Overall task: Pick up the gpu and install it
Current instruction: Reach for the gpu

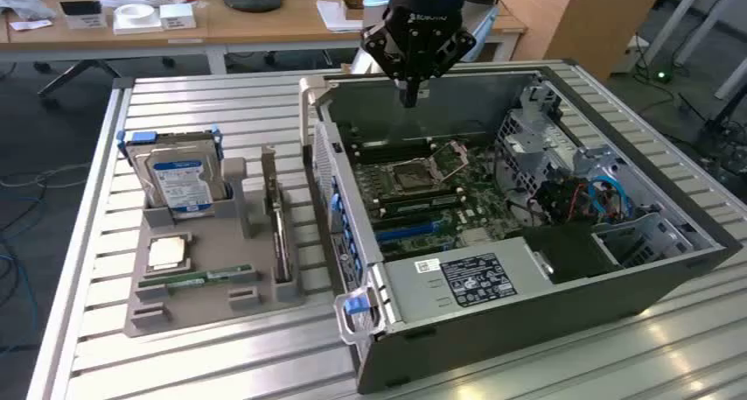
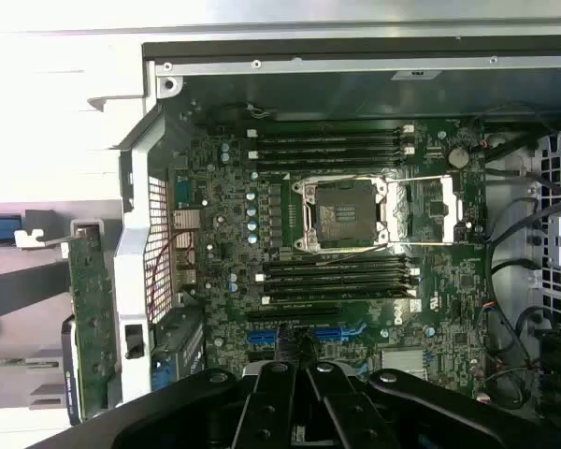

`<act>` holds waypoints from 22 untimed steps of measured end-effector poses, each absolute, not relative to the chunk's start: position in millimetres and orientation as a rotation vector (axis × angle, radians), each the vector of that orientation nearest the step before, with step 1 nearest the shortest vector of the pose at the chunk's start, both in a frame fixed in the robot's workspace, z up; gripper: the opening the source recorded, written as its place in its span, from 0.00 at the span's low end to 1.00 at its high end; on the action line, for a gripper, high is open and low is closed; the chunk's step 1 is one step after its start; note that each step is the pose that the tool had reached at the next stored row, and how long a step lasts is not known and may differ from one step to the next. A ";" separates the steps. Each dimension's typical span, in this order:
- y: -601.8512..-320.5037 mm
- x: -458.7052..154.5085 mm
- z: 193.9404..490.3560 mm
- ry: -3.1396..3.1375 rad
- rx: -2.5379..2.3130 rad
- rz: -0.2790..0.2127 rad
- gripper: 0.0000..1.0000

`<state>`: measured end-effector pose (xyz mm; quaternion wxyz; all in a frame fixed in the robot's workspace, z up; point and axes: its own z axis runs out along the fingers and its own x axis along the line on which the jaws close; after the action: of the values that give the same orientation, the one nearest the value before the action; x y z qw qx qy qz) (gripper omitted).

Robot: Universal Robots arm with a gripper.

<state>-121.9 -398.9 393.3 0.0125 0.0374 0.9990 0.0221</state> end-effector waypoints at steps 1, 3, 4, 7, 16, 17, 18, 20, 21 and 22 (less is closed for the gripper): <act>-398.8 -121.9 393.3 3.114 0.117 0.069 0.11; -398.9 -121.9 393.3 3.114 0.117 0.069 0.11; -398.9 -121.9 393.3 3.114 0.117 0.069 0.11; -398.9 -121.9 393.3 3.114 0.117 0.069 0.11; -398.8 -125.7 393.1 3.114 0.117 0.069 0.11; -398.8 -127.2 393.0 3.114 0.117 0.069 0.11; -398.9 -128.6 392.9 3.114 0.117 0.069 0.11; -398.8 -131.6 392.8 3.114 0.117 0.069 0.11; -398.8 -133.1 392.8 3.114 0.117 0.069 0.11; -398.9 -134.4 392.7 3.114 0.117 0.069 0.11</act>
<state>-134.4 -398.9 392.7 0.0125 0.0374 0.9990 0.0221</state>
